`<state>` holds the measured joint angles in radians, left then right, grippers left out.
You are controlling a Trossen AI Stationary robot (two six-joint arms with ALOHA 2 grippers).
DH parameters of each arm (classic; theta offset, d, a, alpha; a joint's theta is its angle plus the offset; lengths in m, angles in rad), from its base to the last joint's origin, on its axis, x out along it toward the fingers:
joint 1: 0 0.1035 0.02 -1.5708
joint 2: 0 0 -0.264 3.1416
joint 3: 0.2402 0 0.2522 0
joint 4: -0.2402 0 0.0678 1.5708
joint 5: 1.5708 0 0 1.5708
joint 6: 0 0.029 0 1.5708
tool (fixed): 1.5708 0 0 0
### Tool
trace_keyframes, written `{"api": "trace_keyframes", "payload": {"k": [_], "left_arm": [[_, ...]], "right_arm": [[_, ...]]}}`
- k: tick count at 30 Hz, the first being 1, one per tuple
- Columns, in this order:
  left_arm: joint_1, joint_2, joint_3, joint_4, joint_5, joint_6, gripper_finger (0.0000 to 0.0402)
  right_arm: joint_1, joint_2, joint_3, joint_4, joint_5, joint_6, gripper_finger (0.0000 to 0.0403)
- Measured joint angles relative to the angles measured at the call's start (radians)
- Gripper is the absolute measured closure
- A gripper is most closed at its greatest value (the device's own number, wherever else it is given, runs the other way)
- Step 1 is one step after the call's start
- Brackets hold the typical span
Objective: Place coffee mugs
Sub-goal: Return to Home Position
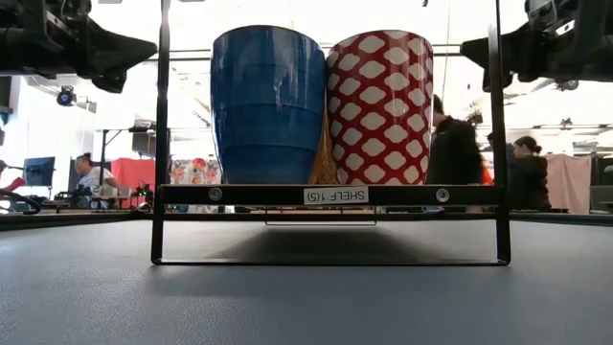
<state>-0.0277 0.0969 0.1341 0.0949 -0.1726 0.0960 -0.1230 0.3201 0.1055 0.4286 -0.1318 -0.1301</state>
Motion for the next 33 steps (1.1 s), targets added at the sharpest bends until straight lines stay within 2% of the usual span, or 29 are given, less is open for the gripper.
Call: {"api": "trace_keyframes", "payload": {"k": [6, 15, 21, 23, 33], "left_arm": [[0.000, -0.099, 0.000, -0.113, 0.000, -0.042, 0.0402], [0.000, -0.098, -0.034, -0.104, 0.000, -0.066, 0.0402], [0.000, -0.098, -0.085, -0.058, 0.000, -0.106, 0.0402], [0.000, -0.098, -0.121, -0.016, 0.000, -0.107, 0.0402], [0.000, -0.086, -0.124, -0.042, 0.000, -0.118, 0.0402]], "right_arm": [[0.000, -0.100, -0.001, -0.105, 0.001, -0.016, 0.0394], [0.000, -0.230, -0.015, -0.224, 0.002, -0.029, 0.0394], [0.000, -0.316, -0.085, -0.214, 0.010, -0.028, 0.0394], [0.000, -0.319, -0.093, -0.229, 0.023, -0.028, 0.0394], [0.000, -0.306, -0.093, -0.287, 0.057, -0.080, 0.0394]]}}
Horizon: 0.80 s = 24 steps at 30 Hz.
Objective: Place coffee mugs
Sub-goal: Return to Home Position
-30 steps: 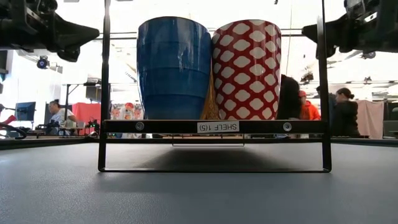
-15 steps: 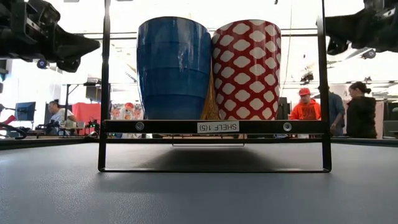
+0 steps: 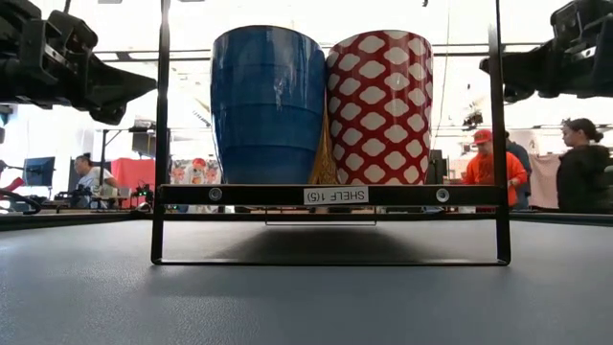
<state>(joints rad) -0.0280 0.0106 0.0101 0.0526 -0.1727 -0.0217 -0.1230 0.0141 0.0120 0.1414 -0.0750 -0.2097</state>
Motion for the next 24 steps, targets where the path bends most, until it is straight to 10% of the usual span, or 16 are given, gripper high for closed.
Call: {"api": "trace_keyframes", "payload": {"k": [24], "left_arm": [[0.000, 0.022, 0.008, -0.002, -0.080, -0.014, 0.0402]], "right_arm": [[0.000, 0.001, -0.001, -0.017, 0.101, 0.147, 0.0394]]}}
